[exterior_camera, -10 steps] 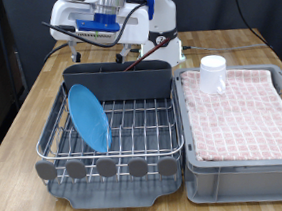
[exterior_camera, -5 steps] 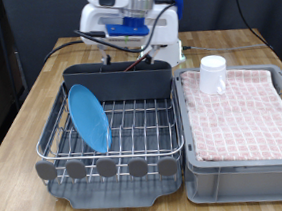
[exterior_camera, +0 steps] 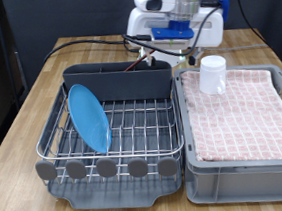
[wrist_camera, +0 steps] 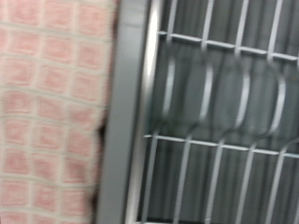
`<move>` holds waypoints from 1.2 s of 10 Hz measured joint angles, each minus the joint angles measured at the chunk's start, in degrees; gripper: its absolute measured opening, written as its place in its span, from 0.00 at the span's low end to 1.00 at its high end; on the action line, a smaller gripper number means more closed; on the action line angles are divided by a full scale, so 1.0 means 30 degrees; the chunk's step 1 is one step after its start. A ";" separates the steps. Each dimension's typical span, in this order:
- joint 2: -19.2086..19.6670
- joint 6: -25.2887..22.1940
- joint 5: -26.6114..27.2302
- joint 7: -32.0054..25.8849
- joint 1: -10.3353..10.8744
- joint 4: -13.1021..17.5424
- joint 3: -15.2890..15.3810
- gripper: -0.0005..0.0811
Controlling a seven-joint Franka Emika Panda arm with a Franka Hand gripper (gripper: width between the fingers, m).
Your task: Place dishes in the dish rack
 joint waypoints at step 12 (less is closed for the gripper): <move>-0.2560 -0.0052 -0.0209 0.1531 0.0942 -0.2251 0.2669 0.99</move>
